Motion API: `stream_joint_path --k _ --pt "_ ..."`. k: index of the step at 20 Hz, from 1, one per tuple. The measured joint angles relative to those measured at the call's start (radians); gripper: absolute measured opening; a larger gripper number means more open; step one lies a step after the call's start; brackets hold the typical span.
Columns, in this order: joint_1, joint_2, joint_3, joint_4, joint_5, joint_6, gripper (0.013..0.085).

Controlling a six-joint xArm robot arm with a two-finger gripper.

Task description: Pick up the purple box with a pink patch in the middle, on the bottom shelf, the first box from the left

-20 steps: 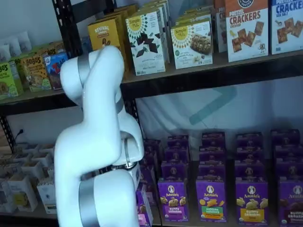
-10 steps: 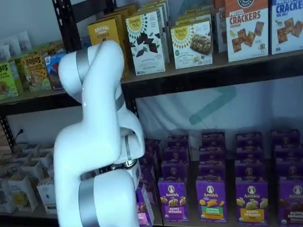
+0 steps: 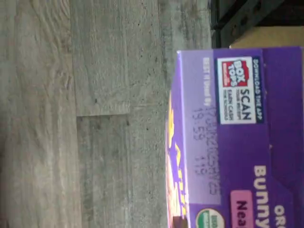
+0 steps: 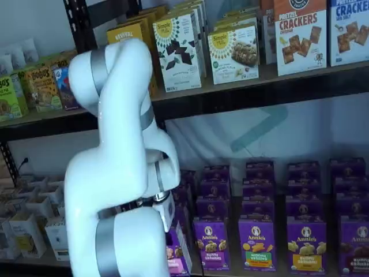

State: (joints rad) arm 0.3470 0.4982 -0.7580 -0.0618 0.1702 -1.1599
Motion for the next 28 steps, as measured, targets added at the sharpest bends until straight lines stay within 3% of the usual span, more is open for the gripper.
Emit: stream_joint_path --k 5,9,17,22,28 --pt "-0.006 -0.095 0.047 0.125 0.086 -0.126 0.029" --pt "-0.024 -0.169 0.071 0.092 0.154 -0.11 0.029" --pt "-0.054 -0.311 0.103 0.071 0.289 -0.119 0.029" --pt "-0.074 -0.407 0.117 0.136 0.374 -0.193 0.029" --pt "-0.091 -0.507 0.121 0.144 0.461 -0.212 0.029"
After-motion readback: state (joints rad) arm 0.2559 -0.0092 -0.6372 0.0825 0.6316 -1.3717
